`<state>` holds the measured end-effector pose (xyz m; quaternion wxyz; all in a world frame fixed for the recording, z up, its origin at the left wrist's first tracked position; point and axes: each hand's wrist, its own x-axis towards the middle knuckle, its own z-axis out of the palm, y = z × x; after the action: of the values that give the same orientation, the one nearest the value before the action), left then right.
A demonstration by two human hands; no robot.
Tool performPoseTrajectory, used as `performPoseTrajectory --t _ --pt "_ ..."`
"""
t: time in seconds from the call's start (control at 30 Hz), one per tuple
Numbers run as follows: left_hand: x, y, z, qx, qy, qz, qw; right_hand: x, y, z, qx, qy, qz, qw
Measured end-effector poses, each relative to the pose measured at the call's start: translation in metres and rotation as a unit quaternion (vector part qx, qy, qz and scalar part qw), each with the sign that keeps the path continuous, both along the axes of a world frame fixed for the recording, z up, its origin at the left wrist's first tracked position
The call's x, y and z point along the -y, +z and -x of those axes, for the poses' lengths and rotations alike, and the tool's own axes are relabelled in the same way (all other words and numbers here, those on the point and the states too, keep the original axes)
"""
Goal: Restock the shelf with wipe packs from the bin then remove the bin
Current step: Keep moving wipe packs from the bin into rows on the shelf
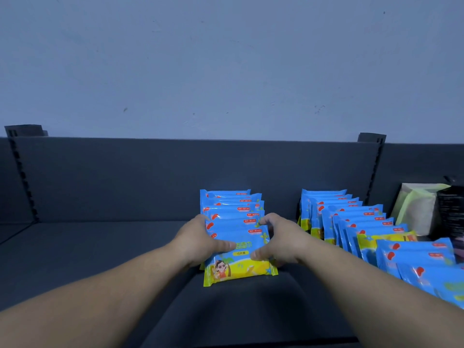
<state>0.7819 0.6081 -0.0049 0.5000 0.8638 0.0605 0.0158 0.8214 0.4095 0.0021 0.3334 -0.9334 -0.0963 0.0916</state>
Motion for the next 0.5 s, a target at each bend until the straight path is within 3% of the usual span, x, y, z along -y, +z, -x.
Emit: performPoseTrajectory --t 0.3,0.5 --pt "-0.003 0.000 -0.001 0.023 0.056 -0.046 0.997 -0.002 -0.006 -0.005 0.038 0.027 -0.013 0.999" --pt "0.005 -0.001 0.003 0.042 0.032 -0.161 0.986 0.008 -0.006 -0.003 0.004 0.045 0.004 0.999"
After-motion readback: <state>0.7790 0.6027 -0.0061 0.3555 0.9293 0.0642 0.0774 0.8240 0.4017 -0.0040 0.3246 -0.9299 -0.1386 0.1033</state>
